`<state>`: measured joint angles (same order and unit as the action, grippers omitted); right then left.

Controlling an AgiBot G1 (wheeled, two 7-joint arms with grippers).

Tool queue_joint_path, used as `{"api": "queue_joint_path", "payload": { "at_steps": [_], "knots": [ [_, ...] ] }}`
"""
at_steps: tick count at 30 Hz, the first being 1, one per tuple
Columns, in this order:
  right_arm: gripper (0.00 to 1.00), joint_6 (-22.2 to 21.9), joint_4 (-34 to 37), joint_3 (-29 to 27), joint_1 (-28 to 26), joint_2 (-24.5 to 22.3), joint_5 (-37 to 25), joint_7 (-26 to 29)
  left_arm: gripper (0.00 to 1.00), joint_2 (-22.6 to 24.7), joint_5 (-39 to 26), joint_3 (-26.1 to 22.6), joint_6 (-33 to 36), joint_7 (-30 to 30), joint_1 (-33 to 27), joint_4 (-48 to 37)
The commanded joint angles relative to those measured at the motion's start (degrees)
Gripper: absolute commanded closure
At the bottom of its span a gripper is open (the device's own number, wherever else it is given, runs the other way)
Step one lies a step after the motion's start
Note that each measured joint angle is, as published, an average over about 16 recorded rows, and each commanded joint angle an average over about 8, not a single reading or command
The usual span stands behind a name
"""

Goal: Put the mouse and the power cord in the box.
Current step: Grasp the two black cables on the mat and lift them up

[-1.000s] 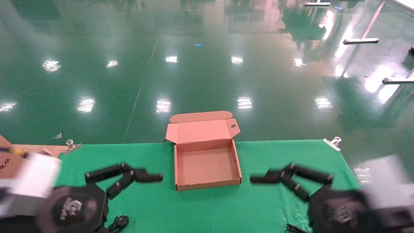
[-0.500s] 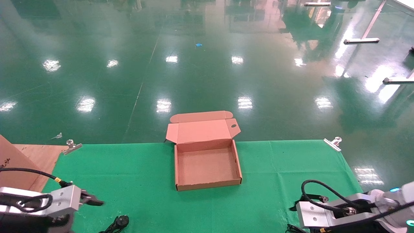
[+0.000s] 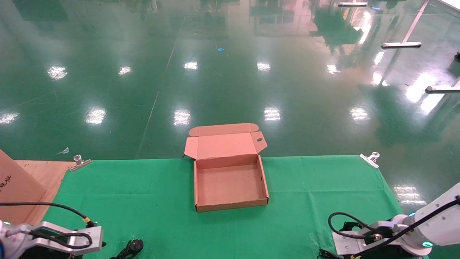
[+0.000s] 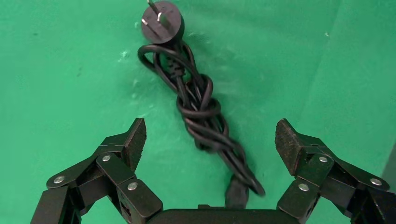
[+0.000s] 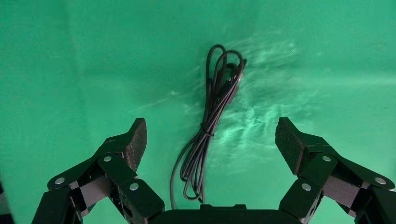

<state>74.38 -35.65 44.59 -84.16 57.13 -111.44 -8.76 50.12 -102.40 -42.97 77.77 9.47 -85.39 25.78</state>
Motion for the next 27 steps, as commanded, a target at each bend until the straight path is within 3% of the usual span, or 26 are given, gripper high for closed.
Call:
{"api": "queue_joint_path", "payload": {
  "at_steps": [1,16,17,20,25,27],
  "knots": [
    [0.0,-1.4,3.7,0.2,-0.1,1.2,-0.3,-2.2,0.0,1.5,-0.7,-0.4,-0.9,1.2,-0.3,-3.0],
    [0.0,-7.4,20.5,-0.4,-2.6,7.1,1.2,-15.7,0.0,7.4,-3.2,-1.9,-5.9,6.2,-2.0,-15.3],
    [0.03,-7.5,21.3,-0.5,-2.8,7.2,1.3,-16.3,0.0,7.5,-2.9,-1.7,-6.0,6.5,-2.1,-15.8],
    [0.31,-7.6,23.4,-0.9,-3.3,7.6,1.9,-18.0,0.37,7.6,-2.5,-1.4,-6.4,7.5,-2.3,-17.1],
    [0.9,-7.0,26.2,-1.2,-4.1,8.1,2.6,-20.5,1.0,7.6,-2.6,-1.5,-6.6,9.3,-2.9,-18.5],
    [0.98,-6.8,27.1,-1.4,-4.3,8.3,2.8,-21.3,1.0,7.6,-2.7,-1.5,-6.5,9.9,-3.1,-19.1]
  ]
}}
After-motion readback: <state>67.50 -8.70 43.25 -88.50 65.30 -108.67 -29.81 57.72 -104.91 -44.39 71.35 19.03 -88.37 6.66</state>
